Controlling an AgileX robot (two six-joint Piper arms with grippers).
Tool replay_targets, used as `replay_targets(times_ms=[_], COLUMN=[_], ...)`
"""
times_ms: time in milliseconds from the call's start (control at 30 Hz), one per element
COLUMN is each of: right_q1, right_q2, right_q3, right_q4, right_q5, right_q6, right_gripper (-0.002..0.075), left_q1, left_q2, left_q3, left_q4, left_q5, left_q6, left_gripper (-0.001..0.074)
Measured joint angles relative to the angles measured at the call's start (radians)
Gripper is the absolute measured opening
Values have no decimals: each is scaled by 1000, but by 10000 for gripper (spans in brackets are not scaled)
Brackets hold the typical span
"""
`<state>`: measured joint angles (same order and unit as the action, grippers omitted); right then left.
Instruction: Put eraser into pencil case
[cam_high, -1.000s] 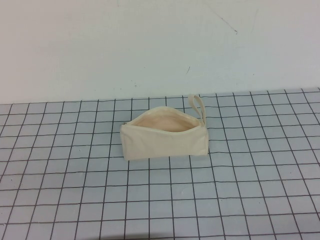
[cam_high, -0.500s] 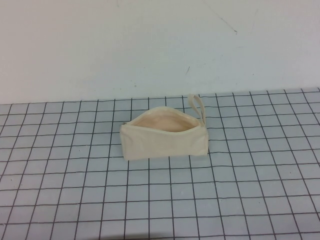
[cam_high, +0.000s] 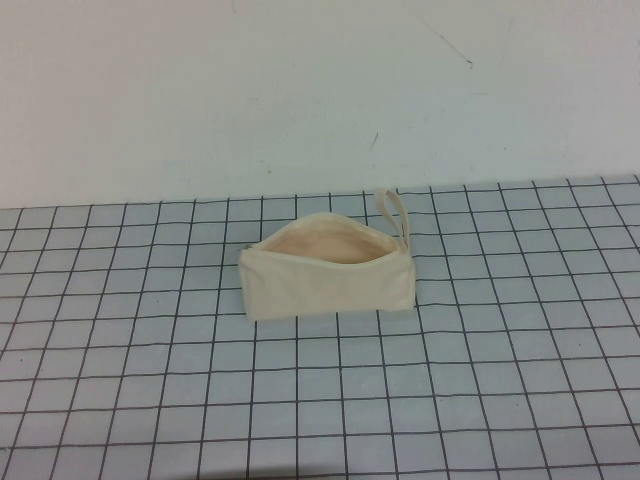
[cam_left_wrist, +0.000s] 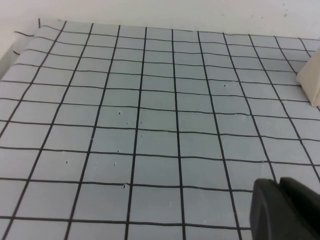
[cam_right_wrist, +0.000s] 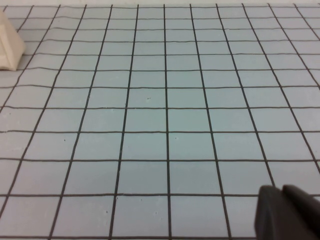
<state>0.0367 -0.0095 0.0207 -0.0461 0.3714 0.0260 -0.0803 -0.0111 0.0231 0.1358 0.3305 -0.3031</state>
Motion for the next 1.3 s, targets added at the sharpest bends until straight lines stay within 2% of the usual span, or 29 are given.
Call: replay_targets(times_ms=[200, 467, 1300], right_q1=[0, 0, 0], right_q2=[0, -1, -1], right_q3=[0, 0, 0], right_q4=[0, 0, 0], right_q5=[0, 0, 0], right_q6=[0, 0, 0], right_gripper=[-1, -1, -1], left_q1=[2, 50, 50], left_q2=[0, 0, 0], left_q3=[-1, -1, -1], left_q4=[-39, -95, -100], left_q5=[2, 2, 6], left_q6=[45, 110, 143], left_gripper=[-1, -1, -1])
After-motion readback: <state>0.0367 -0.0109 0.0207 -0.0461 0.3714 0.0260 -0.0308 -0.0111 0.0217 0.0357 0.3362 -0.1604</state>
